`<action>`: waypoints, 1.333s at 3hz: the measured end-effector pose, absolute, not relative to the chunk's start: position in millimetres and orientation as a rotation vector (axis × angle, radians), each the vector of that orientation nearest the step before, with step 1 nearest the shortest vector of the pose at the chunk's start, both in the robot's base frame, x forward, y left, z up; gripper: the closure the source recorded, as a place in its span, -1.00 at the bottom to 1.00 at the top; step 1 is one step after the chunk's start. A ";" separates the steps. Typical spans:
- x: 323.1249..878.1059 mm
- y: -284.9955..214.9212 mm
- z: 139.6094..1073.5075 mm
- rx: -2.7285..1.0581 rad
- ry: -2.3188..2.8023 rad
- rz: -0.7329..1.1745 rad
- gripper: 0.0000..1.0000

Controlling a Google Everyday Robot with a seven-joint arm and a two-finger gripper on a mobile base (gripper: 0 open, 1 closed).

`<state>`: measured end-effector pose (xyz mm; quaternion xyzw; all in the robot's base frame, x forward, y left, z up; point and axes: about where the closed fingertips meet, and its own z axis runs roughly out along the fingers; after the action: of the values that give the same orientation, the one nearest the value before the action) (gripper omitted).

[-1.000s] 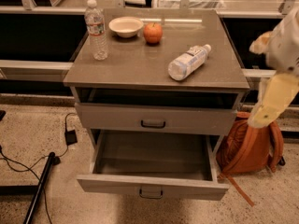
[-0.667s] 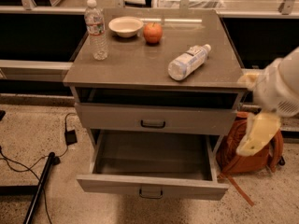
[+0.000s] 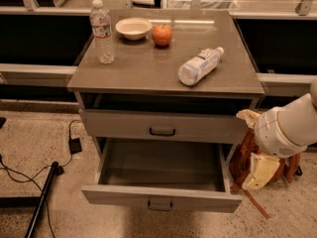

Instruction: Close middle drawer

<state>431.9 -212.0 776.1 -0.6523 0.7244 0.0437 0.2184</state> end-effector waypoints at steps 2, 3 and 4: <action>436.3 -217.9 683.2 -1.787 1.998 0.195 -0.71; 432.3 -207.6 611.6 -1.900 1.875 0.164 -0.25; 430.0 -197.7 571.4 -1.982 1.781 0.132 0.22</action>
Offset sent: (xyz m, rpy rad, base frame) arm 0.0139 0.0022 -0.2199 0.0530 -0.0813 0.1534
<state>430.0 -197.7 571.4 -0.7222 0.6489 0.0482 0.2346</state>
